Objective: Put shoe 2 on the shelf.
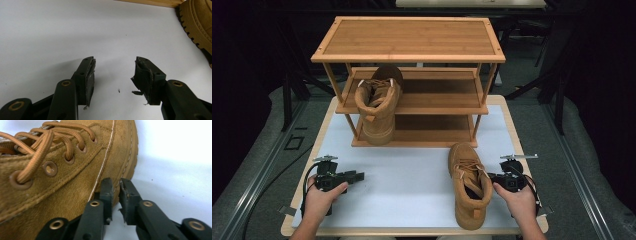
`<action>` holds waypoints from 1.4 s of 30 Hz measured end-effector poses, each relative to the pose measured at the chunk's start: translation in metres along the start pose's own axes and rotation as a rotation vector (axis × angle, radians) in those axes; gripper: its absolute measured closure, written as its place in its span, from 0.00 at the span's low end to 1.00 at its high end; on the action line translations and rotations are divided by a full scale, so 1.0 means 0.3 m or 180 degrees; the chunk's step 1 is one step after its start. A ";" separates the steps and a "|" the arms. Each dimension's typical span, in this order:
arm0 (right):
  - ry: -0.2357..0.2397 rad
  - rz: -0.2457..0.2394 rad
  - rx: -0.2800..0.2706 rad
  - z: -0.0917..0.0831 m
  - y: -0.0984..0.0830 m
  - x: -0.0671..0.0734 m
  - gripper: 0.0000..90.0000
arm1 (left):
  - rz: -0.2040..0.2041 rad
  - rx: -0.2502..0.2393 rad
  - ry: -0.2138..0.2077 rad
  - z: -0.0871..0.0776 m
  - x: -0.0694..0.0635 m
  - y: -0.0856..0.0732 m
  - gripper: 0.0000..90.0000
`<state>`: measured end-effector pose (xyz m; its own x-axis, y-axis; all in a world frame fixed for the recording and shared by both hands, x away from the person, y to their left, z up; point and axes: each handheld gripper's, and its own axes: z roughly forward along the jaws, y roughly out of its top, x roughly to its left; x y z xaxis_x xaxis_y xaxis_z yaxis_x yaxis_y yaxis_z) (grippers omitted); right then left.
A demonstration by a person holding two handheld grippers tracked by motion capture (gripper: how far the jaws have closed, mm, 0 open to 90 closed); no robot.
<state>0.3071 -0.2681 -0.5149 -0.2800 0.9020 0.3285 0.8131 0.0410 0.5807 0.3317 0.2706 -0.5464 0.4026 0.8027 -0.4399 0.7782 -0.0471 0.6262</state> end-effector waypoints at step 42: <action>-0.0433 -0.0125 0.1617 -0.285 0.249 0.249 0.64 | 0.0023 0.0045 -0.0005 0.015 -0.007 -0.005 0.54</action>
<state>0.3032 -0.2344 -0.3832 -0.2739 0.9419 0.1944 0.9577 0.2485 0.1452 0.3318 0.2663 -0.5494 0.4091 0.8013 -0.4365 0.7820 -0.0614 0.6202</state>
